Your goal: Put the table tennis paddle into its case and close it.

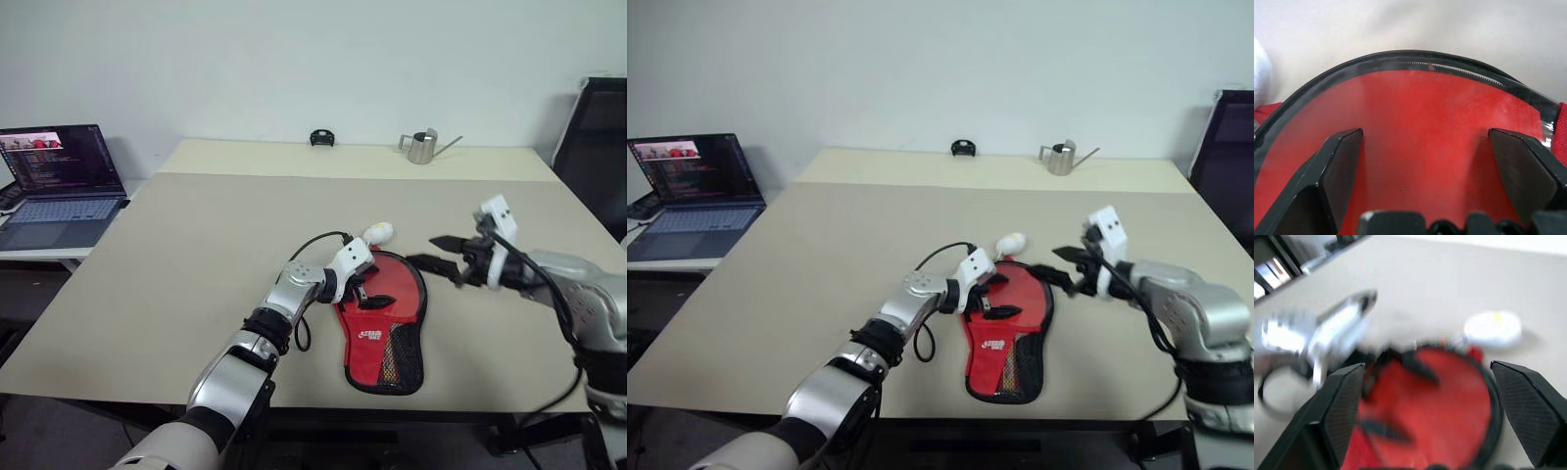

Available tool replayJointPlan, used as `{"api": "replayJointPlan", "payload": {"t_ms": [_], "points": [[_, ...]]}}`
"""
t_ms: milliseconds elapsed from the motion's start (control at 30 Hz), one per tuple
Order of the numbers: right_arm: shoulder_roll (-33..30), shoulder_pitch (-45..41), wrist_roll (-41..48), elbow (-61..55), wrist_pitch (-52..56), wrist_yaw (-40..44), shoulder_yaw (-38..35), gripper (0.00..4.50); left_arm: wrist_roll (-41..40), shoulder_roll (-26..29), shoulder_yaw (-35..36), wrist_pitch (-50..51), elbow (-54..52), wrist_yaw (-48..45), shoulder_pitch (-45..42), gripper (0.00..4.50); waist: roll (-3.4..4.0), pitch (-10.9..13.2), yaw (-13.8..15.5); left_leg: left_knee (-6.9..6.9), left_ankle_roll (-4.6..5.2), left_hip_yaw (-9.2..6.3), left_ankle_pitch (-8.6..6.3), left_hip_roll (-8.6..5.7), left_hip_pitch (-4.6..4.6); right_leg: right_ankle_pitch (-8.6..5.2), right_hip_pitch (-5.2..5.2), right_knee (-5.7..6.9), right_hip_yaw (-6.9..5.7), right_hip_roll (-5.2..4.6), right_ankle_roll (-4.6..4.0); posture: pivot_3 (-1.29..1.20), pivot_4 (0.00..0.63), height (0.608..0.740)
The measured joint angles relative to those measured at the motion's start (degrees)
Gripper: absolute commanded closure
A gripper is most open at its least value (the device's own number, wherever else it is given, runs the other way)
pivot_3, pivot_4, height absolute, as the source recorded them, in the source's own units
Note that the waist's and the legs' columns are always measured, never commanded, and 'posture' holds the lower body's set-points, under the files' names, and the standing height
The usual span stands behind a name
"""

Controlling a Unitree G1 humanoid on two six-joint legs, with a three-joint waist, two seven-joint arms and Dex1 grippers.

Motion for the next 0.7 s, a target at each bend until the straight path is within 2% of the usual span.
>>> {"api": "replayJointPlan", "payload": {"t_ms": [200, 433, 567, 700], "points": [[6.93, -11.86, -8.34, 23.23, -9.38, -3.28, 2.92, 0.0, 0.0, -0.39, 0.34, -0.2, -0.32, -0.24, 0.35, 0.04, 0.03, -0.02, 0.11, -0.01, 0.0, 0.05, 0.0, -0.01, -0.1, 0.0, -0.09, -0.02, 0.03, -0.06, -0.01, 0.0, 0.15, 0.74], [15.16, -22.97, -18.15, 54.99, -27.38, -10.5, 3.16, 0.0, 0.01, -0.3, 0.78, -0.16, -1.25, -0.31, 1.13, 0.04, 0.16, -0.1, -0.12, -0.02, -0.01, 0.14, 0.0, 0.01, -0.08, 0.01, -0.15, 0.05, 0.11, -0.07, -0.02, 0.0, 0.15, 0.74], [18.35, -27.01, -20.39, 66.91, -34.67, -14.01, 1.87, 0.0, 0.01, -0.36, 0.79, 0.06, -2.32, -0.31, 1.78, 0.04, 0.18, -0.12, -0.12, -0.03, -0.01, 0.14, 0.01, 0.01, -0.1, 0.01, -0.16, 0.04, 0.12, -0.09, -0.02, 0.0, 0.15, 0.74], [19.75, -29.28, -21.51, 72.3, -38.62, -16.22, -0.28, 0.0, 0.01, -0.33, 0.79, 0.31, -3.31, -0.31, 2.43, 0.04, 0.21, -0.13, -0.12, -0.04, -0.01, 0.14, 0.01, 0.01, -0.1, 0.01, -0.16, 0.03, 0.13, -0.11, -0.02, 0.0, 0.15, 0.74]]}}
